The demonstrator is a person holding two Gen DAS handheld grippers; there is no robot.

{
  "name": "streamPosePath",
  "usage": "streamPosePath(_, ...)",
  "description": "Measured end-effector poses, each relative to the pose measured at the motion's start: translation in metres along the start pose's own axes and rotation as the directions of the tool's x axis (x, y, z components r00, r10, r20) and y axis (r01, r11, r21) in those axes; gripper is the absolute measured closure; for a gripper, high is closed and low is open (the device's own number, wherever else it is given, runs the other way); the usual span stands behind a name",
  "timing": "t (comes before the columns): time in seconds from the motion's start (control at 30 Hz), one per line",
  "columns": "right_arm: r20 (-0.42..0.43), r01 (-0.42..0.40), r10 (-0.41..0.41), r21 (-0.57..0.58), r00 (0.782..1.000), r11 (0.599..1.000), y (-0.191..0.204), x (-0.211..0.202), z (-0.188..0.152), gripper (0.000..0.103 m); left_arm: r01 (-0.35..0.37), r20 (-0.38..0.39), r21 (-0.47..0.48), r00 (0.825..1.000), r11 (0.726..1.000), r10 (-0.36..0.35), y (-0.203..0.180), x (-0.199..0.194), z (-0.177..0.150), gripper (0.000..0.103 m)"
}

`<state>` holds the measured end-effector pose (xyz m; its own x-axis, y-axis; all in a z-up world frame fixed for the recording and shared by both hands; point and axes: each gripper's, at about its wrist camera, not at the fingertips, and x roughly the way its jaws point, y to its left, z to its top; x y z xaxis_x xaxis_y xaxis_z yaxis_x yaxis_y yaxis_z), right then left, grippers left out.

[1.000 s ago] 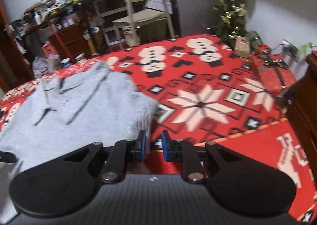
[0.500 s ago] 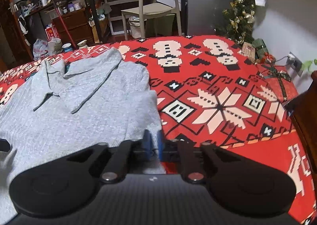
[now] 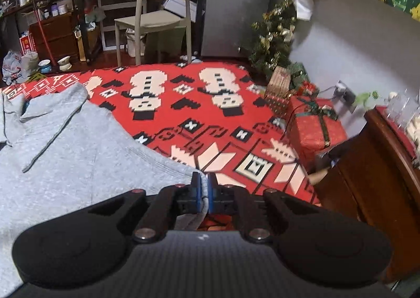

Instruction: Fold clothes

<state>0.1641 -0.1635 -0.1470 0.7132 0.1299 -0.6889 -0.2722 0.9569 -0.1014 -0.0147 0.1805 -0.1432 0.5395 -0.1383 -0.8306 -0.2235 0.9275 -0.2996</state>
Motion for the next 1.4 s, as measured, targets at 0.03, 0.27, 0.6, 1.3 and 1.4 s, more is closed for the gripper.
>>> streamPosePath(0.03, 0.016, 0.011, -0.011, 0.005, 1.0, 1.0, -0.001, -0.002, 0.002, 0.098, 0.0, -0.001, 0.0, 1.0, 1.0, 0.0, 0.0, 0.0, 0.0, 0.09)
streamPosePath(0.27, -0.056, 0.036, -0.036, 0.009, 0.998, 0.999, -0.006, 0.02, -0.003, 0.096, 0.013, -0.005, 0.005, 1.0, 1.0, -0.013, -0.001, 0.003, 0.002, 0.09)
streamPosePath(0.6, -0.051, -0.101, 0.11, 0.153, 0.993, 0.983, -0.027, -0.026, -0.029, 0.082, 0.082, 0.075, -0.032, 0.994, 0.996, -0.08, 0.021, -0.029, -0.004, 0.09)
streamPosePath(1.3, -0.166, -0.314, 0.319, 0.059, 0.933, 0.948, 0.039, -0.112, -0.092, 0.077, 0.07, 0.1, -0.074, 0.993, 0.995, -0.063, 0.046, -0.067, -0.052, 0.09)
streamPosePath(1.4, -0.195, -0.335, 0.336, 0.038, 0.921, 0.941, 0.054, -0.123, -0.104, 0.076, 0.056, 0.109, -0.075, 0.993, 0.996, -0.048, 0.049, -0.073, -0.057, 0.09)
